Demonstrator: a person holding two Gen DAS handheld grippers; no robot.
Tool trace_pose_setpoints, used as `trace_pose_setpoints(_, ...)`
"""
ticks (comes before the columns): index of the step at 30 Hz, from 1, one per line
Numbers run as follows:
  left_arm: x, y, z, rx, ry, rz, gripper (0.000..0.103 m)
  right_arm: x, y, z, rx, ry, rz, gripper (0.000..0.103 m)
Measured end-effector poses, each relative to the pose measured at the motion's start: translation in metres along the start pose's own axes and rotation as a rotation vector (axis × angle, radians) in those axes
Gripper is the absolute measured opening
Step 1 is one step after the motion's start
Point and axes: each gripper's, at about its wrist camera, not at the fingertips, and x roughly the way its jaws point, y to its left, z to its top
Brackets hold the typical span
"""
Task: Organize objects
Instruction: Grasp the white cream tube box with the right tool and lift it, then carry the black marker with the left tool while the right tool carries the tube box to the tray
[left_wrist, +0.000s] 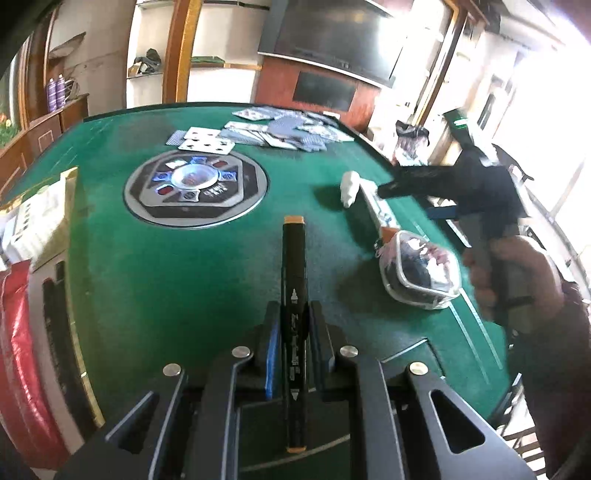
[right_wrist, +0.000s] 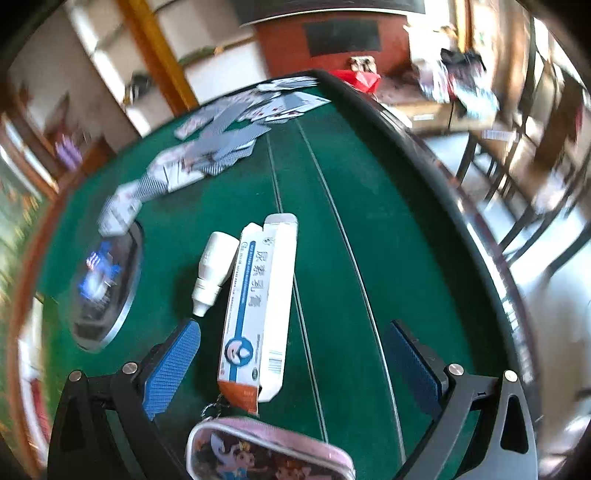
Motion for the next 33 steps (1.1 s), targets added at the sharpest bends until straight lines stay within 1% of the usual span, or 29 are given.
trace_pose_setpoints(2, -0.008, 0.003, -0.003, -0.009, -0.009, -0.01, 0.014, 0.008, 0.015, 0.004, -0.059, 0.03, -0.05, 0.101)
trace_pose_setpoints(5, -0.017, 0.007, -0.008, -0.013, -0.016, -0.008, 0.014, 0.024, 0.03, 0.005, -0.109, 0.082, -0.085, 0.1)
trace_pose_setpoints(6, -0.019, 0.009, -0.009, -0.015, -0.017, -0.007, 0.014, 0.028, 0.031, 0.004, -0.114, 0.095, -0.095, 0.096)
trace_pose_setpoints(7, -0.02, 0.01, -0.01, -0.018, -0.015, -0.007, 0.014, 0.031, 0.033, 0.004, -0.115, 0.107, -0.113, 0.091)
trace_pose_setpoints(8, -0.021, 0.012, -0.01, -0.022, -0.014, -0.004, 0.014, 0.035, 0.035, 0.003, -0.115, 0.117, -0.135, 0.088)
trace_pose_setpoints(10, -0.024, 0.015, -0.011, -0.028, -0.016, 0.002, 0.014, 0.038, 0.036, 0.004, -0.113, 0.124, -0.16, 0.086)
trace_pose_setpoints(12, -0.027, 0.016, -0.011, -0.024, -0.022, 0.015, 0.014, 0.038, 0.037, 0.004, -0.107, 0.109, -0.173, 0.083)
trace_pose_setpoints(13, -0.028, 0.016, -0.012, -0.021, -0.027, 0.02, 0.014, 0.039, 0.038, 0.004, -0.105, 0.104, -0.163, 0.071)
trace_pose_setpoints(14, -0.03, 0.017, -0.012, -0.019, -0.031, 0.022, 0.014, 0.037, 0.039, 0.003, -0.1, 0.1, -0.133, 0.064)
trace_pose_setpoints(15, -0.032, 0.017, -0.012, -0.019, -0.036, 0.021, 0.014, 0.034, 0.041, 0.003, -0.106, 0.089, -0.141, 0.036)
trace_pose_setpoints(16, -0.034, 0.017, -0.012, -0.019, -0.041, 0.021, 0.014, 0.032, 0.043, 0.004, -0.107, 0.089, -0.135, 0.027)
trace_pose_setpoints(18, -0.038, 0.017, -0.012, -0.015, -0.055, 0.026, 0.014, 0.026, 0.041, 0.001, -0.097, 0.083, -0.101, 0.024)
trace_pose_setpoints(20, -0.043, 0.016, -0.012, -0.011, -0.068, 0.024, 0.014, 0.016, 0.04, -0.002, -0.09, 0.049, -0.086, 0.023)
trace_pose_setpoints(25, -0.049, 0.016, -0.011, -0.015, -0.085, 0.015, 0.014, -0.018, 0.035, -0.011, -0.07, -0.031, 0.003, 0.023)
trace_pose_setpoints(29, -0.052, 0.015, -0.014, -0.028, -0.083, 0.008, 0.014, -0.045, 0.043, -0.02, -0.089, -0.073, 0.07, 0.023)
trace_pose_setpoints(33, -0.065, 0.016, -0.015, -0.034, -0.11, 0.018, 0.014, -0.065, 0.056, -0.03, -0.122, -0.111, 0.113, 0.023)
